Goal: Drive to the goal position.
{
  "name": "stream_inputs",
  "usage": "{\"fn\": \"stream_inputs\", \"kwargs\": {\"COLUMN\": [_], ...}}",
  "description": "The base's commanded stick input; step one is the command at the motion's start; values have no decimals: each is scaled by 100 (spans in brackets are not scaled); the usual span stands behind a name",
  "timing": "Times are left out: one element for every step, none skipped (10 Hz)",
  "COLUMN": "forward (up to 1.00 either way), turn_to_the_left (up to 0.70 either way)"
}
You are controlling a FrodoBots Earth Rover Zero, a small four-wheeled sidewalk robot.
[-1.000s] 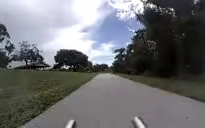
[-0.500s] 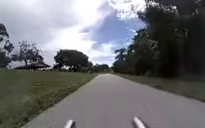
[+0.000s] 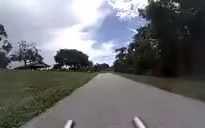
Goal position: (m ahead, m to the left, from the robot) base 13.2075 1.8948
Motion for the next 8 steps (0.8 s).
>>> {"fn": "stream_inputs", "kwargs": {"forward": [70, 70, 70, 70, 70, 70, 70, 70], "turn_to_the_left": [0, 0, 0, 0, 0, 0, 0, 0]}}
